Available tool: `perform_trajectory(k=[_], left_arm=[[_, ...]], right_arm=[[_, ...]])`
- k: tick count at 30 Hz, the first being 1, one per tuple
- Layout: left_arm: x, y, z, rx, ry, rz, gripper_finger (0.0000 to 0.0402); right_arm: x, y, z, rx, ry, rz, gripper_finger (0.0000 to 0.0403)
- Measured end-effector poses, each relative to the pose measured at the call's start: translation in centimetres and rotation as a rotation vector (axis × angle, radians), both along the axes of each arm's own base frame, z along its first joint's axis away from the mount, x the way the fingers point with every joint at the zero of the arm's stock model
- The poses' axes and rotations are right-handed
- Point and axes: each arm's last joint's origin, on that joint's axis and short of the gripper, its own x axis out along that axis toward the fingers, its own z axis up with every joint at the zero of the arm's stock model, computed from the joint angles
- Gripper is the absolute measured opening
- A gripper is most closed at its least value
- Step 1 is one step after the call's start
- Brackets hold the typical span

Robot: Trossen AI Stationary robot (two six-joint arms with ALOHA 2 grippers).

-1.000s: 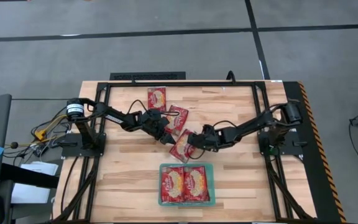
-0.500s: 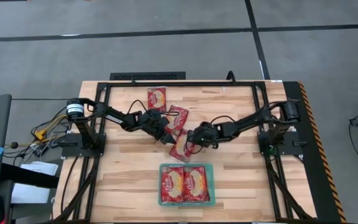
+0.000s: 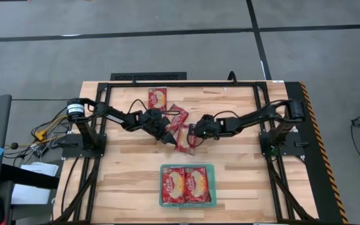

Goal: Sort popcorn bags into baskets
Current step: Put the red popcorn bag into the green bin

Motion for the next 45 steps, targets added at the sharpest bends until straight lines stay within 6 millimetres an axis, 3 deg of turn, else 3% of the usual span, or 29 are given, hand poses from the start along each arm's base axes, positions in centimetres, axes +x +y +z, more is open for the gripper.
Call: perform_trajectory(k=[5, 10, 13, 17, 23, 27, 33, 39, 45], left_arm=[[-0.2, 0.4, 0.0, -0.043, -0.007, -0.030, 0.0304], [-0.4, 0.9, 0.2, -0.090, -0.021, -0.074, 0.0304], [-0.5, 1.1, 0.4, -0.104, -0.033, -0.092, 0.0304], [-0.5, 1.3, 0.5, -0.109, -0.042, -0.093, 0.0304], [-0.5, 1.3, 0.5, -0.108, -0.043, -0.093, 0.0304], [-0.5, 1.3, 0.5, -0.103, -0.044, -0.091, 0.0304], [-0.5, 1.3, 0.5, -0.099, -0.043, -0.090, 0.0304], [-0.6, 1.3, 0.5, -0.096, -0.035, -0.089, 0.0304], [-0.6, 1.3, 0.4, -0.091, -0.033, -0.091, 0.0304]], right_arm=[[-0.9, -0.5, 3.3, -0.037, -0.062, 0.016, 0.0004], [-2.8, 0.2, 7.5, -0.085, -0.142, 0.031, 0.0003], [-4.0, 2.0, 9.6, -0.072, -0.200, 0.079, 0.0003], [-5.2, 5.9, 11.1, -0.025, -0.278, 0.126, 0.0002], [-6.0, 12.6, 10.0, 0.090, -0.278, 0.155, 0.0002], [-5.4, 15.4, 8.9, 0.143, -0.218, 0.165, 0.0002], [-3.6, 17.1, 8.6, 0.144, -0.091, 0.197, 0.0004], [-3.0, 17.8, 8.1, 0.134, 0.141, 0.254, 0.0007], [-2.0, 18.4, 8.2, 0.149, 0.130, 0.326, 0.0024]])
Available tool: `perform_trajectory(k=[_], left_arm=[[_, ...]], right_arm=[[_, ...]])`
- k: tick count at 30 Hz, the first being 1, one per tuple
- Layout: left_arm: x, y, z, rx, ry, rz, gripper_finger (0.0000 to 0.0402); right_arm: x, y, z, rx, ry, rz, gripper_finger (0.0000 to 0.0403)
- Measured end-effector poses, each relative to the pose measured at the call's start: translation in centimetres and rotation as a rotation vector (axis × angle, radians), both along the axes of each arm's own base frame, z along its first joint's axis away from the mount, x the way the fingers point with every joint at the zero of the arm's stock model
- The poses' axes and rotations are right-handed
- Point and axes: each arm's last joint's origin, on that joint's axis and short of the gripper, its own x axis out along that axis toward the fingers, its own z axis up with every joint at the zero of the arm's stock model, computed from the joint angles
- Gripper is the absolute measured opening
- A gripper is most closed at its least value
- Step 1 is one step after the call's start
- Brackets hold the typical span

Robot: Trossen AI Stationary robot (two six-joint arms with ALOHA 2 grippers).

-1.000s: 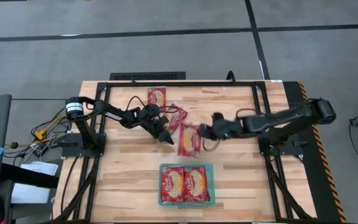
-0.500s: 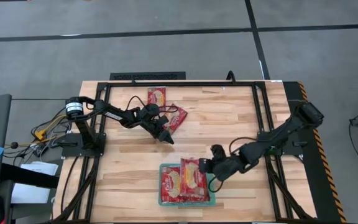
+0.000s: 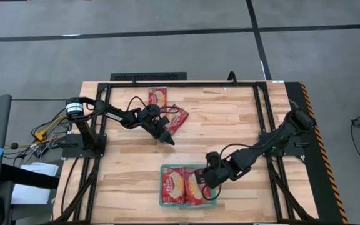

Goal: Sort popcorn bags into baskets
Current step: Put the red popcorn bag into the green bin

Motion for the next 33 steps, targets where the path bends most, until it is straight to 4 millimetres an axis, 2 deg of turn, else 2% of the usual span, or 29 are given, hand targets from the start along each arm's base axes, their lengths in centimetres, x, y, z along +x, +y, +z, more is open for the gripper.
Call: perform_trajectory(k=[5, 13, 17, 20, 25, 27, 30, 33], left_arm=[[0.0, 0.0, 0.0, 0.005, -0.002, 0.000, 0.0304], [0.0, 0.1, 0.3, -0.025, -0.019, -0.015, 0.0304], [-0.6, 1.1, 2.2, -0.035, -0.080, -0.015, 0.0304], [-1.5, 2.2, 4.3, 0.008, -0.130, 0.045, 0.0304], [-3.6, 3.7, 6.5, 0.234, -0.056, 0.282, 0.0304], [-4.1, 4.0, 6.3, 0.295, 0.000, 0.345, 0.0304], [-4.2, 4.3, 5.7, 0.280, 0.020, 0.339, 0.0304], [-3.8, 4.4, 4.1, 0.261, 0.079, 0.339, 0.0304]], right_arm=[[0.5, -0.2, -0.3, 0.008, -0.014, -0.016, 0.0061], [0.6, -0.6, -0.4, 0.005, 0.000, -0.039, 0.0150], [0.1, -1.4, 1.5, 0.011, -0.051, -0.043, 0.0179], [-0.6, -2.3, 2.7, -0.044, -0.069, -0.061, 0.0189], [-1.8, -5.0, 3.9, -0.177, -0.029, -0.141, 0.0193], [-1.7, -6.5, 3.6, -0.238, 0.024, -0.159, 0.0191], [-0.9, -9.6, 3.4, -0.304, 0.070, -0.158, 0.0187], [0.4, -13.0, 3.0, -0.349, 0.085, -0.161, 0.0186]])
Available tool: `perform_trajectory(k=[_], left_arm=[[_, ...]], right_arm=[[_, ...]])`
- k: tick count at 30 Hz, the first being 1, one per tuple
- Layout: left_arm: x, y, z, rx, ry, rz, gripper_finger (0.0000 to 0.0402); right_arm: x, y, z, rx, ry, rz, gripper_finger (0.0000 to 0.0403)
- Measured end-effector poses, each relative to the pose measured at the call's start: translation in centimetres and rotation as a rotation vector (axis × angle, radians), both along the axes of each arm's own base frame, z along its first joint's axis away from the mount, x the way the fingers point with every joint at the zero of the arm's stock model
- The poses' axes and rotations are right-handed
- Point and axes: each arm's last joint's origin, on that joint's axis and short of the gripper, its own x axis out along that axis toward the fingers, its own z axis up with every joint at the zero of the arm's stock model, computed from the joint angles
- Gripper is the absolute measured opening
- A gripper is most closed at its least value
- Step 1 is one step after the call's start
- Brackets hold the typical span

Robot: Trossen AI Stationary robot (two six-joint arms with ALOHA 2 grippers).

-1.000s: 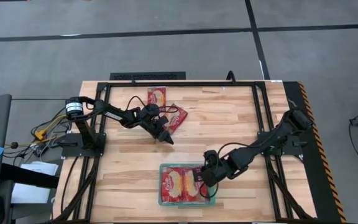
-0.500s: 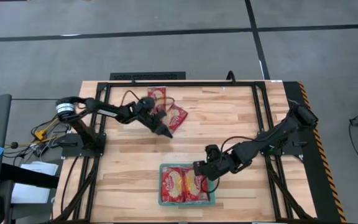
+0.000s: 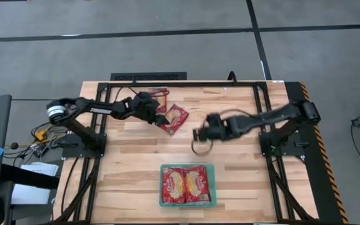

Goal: Sort popcorn bags into baskets
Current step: Put the red popcorn bag into the green bin

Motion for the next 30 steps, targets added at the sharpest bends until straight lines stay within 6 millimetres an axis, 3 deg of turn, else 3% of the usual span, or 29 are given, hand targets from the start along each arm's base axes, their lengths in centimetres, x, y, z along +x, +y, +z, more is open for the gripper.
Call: perform_trajectory(k=[6, 12, 19, 30], left_arm=[[0.8, 1.0, -3.4, -0.045, 0.051, 0.052, 0.0304], [1.2, 1.5, -5.5, -0.073, 0.077, 0.052, 0.0304], [1.4, 1.2, -5.6, -0.064, 0.085, 0.044, 0.0304], [1.6, 0.8, -5.9, -0.085, 0.086, 0.026, 0.0304]], right_arm=[[3.1, -6.6, -1.4, -0.005, -0.069, 0.030, 0.0206], [4.6, -10.2, -3.8, 0.029, -0.100, -0.044, 0.0236], [6.5, -11.8, -8.2, 0.103, -0.114, -0.126, 0.0242], [9.1, -13.5, -12.8, 0.281, -0.226, -0.183, 0.0237]])
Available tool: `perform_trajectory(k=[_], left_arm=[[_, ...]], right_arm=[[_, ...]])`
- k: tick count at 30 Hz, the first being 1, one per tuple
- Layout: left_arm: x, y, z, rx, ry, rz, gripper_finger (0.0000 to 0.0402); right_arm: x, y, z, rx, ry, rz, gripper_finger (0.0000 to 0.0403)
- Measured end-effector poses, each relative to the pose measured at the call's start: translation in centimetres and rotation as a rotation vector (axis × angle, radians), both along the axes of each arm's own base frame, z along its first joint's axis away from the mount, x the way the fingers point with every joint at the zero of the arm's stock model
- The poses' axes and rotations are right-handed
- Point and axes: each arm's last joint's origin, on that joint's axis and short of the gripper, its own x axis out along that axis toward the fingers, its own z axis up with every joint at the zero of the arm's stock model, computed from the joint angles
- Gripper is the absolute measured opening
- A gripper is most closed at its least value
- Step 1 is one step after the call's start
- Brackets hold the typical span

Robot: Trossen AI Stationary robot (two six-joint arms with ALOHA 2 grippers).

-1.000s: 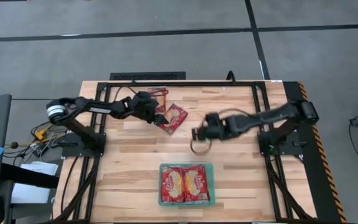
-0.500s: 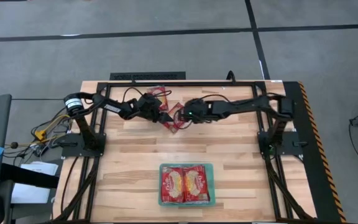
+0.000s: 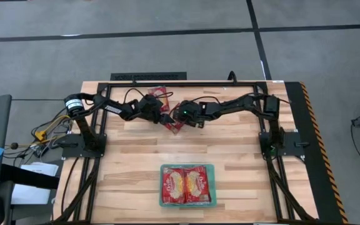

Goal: Sort popcorn bags into baskets
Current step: Put the red popcorn bag into the green bin

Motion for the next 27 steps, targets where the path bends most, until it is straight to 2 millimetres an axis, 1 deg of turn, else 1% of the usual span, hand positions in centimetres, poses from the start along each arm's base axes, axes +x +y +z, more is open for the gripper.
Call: perform_trajectory(k=[3, 5, 7, 11, 12, 13, 16, 18, 21, 24, 25, 27], left_arm=[[0.0, 0.0, 0.0, -0.002, 0.001, -0.002, 0.0304], [0.0, 0.0, 0.0, 0.001, 0.002, -0.009, 0.0304], [0.0, -0.1, -0.1, 0.000, -0.001, -0.026, 0.0304], [-0.1, -0.1, 0.5, -0.021, -0.031, -0.067, 0.0304], [-0.2, -0.2, 0.7, -0.034, -0.041, -0.080, 0.0304], [-0.3, -0.2, 1.0, -0.056, -0.051, -0.095, 0.0304], [-0.8, -0.4, 2.6, -0.090, -0.088, -0.128, 0.0304], [-1.3, -0.5, 4.0, -0.078, -0.097, -0.133, 0.0304], [-2.2, -0.9, 6.6, -0.024, -0.131, -0.139, 0.0304], [-3.3, -1.4, 9.0, 0.021, -0.173, -0.142, 0.0304], [-3.6, -1.6, 9.9, 0.038, -0.191, -0.137, 0.0304], [-4.5, -2.0, 11.3, 0.071, -0.214, -0.121, 0.0304]], right_arm=[[0.4, 0.0, 0.1, 0.006, -0.007, -0.011, 0.0220], [0.6, -0.1, 0.0, 0.001, 0.000, -0.009, 0.0194], [0.6, -0.1, 0.0, 0.000, 0.012, -0.009, 0.0151], [0.5, -0.1, 0.7, -0.035, 0.018, 0.018, 0.0037], [0.4, -0.1, 0.9, -0.051, 0.023, 0.033, 0.0022], [0.4, -0.1, 1.0, -0.059, 0.027, 0.045, 0.0019], [0.0, 0.0, 1.7, -0.062, 0.035, 0.051, 0.0026], [-0.4, 0.0, 2.8, -0.090, 0.043, 0.069, 0.0022], [-1.0, 0.1, 4.8, -0.142, 0.041, 0.102, 0.0012], [-1.4, 1.6, 7.4, -0.158, -0.007, 0.199, 0.0017], [-1.6, 2.4, 8.4, -0.161, -0.034, 0.238, 0.0020], [-1.9, 4.7, 10.3, -0.167, -0.079, 0.315, 0.0022]])
